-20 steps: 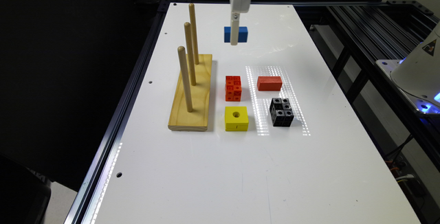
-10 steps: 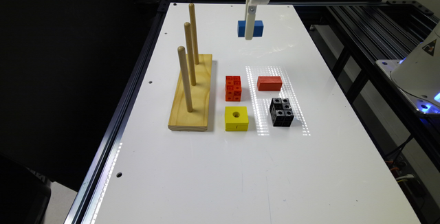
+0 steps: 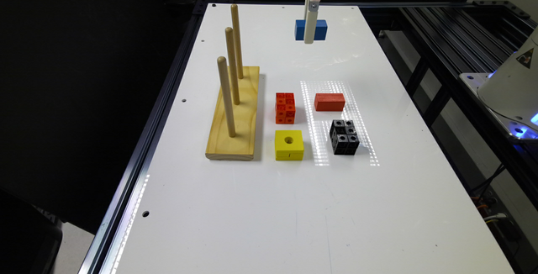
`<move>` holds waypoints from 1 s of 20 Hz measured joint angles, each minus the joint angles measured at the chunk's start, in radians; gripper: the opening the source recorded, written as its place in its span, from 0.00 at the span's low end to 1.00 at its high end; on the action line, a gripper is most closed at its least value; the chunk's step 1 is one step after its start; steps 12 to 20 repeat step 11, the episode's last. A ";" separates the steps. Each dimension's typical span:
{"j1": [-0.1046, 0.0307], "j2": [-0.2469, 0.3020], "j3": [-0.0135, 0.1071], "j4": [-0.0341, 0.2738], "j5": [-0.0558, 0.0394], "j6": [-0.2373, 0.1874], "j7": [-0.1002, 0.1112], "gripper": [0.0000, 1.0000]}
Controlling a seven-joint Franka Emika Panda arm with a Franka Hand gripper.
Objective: Pick up narrow blue stick.
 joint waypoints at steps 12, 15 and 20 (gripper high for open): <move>-0.009 -0.058 0.000 0.003 0.0000 -0.038 -0.003 0.00; -0.009 -0.058 0.000 0.003 0.0000 -0.038 -0.003 0.00; -0.009 -0.058 0.000 0.003 0.0000 -0.038 -0.003 0.00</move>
